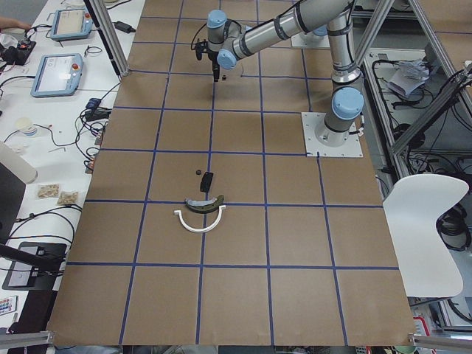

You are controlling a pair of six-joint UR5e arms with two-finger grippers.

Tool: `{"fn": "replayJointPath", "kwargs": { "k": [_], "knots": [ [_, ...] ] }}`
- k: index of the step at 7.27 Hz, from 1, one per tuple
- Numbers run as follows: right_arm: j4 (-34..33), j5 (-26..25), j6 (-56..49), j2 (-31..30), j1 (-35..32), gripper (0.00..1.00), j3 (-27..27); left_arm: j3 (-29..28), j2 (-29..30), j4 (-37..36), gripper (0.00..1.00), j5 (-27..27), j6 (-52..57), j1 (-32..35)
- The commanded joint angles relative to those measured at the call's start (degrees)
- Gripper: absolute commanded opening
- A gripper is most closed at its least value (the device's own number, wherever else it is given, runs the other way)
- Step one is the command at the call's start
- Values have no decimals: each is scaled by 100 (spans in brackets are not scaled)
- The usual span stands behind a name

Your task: Place bearing gear from tray to pile

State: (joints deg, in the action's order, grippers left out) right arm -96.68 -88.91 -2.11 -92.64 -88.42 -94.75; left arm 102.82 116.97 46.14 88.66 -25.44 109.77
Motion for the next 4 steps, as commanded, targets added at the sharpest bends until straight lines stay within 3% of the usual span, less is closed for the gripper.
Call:
{"fn": "replayJointPath", "kwargs": {
  "k": [1, 2, 3, 4],
  "knots": [
    [0, 5, 0, 0, 0, 100, 0, 193, 1, 61, 99, 143, -154, 185],
    [0, -4, 0, 0, 0, 100, 0, 212, -42, 53, 93, 143, -232, 203],
    [0, -4, 0, 0, 0, 100, 0, 203, 1, 61, 80, 116, -381, 203],
    [0, -4, 0, 0, 0, 100, 0, 151, 19, 53, 75, 99, -356, 185]
  ]
}}
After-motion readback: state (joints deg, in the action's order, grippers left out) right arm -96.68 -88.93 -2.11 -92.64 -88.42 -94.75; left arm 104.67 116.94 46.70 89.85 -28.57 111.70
